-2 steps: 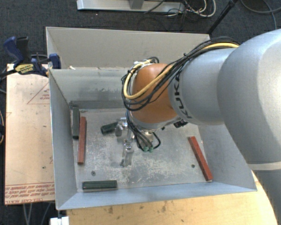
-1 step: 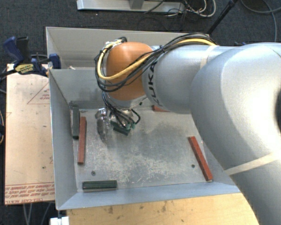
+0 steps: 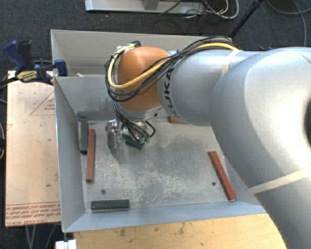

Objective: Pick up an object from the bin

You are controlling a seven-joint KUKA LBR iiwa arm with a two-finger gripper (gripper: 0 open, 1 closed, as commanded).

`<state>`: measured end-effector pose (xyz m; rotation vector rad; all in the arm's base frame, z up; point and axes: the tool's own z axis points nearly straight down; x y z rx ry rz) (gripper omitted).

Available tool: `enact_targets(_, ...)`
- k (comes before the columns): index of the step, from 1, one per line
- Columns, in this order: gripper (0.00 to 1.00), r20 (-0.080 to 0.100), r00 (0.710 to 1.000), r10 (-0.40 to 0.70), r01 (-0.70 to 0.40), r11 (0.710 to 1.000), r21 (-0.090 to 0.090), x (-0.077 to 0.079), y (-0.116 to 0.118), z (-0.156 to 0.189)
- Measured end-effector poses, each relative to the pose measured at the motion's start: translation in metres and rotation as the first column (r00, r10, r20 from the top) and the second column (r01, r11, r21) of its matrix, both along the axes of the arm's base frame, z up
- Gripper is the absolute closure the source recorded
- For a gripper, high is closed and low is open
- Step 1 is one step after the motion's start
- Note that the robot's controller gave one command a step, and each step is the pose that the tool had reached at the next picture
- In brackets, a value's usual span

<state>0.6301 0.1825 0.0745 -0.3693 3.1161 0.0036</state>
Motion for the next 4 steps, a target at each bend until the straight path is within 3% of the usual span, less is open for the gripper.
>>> enact_targets(1, 0.0, -0.003, 1.0, 0.031, -0.031, 1.0, -0.001, -0.079, 0.047, 0.032)
enact_targets(3, 0.0, -0.003, 0.999, 0.033, -0.033, 0.999, -0.001, -0.079, 0.046, 0.032)
enact_targets(4, 0.0, 0.0, 1.0, 0.03, -0.03, 1.0, 0.0, -0.129, 0.036, 0.004)
